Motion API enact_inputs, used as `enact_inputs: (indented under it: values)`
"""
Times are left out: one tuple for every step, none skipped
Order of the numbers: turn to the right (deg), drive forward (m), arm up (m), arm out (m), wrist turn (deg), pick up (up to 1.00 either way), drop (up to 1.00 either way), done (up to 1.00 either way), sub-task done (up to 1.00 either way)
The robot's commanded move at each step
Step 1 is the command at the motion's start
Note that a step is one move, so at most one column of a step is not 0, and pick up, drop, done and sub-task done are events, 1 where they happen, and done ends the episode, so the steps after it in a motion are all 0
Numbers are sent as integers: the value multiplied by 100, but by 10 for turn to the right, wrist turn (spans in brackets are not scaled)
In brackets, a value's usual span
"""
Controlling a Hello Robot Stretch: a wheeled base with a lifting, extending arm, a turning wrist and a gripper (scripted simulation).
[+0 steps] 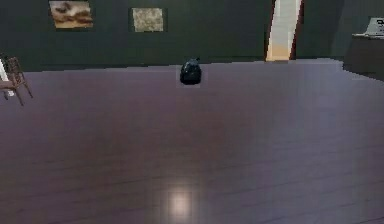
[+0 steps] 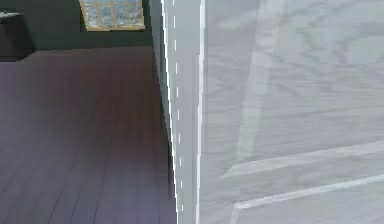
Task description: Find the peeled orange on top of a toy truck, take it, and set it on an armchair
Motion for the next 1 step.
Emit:
enact_inputs:
  values:
    - [300, 0, 0, 0, 0, 0, 0, 0, 0]
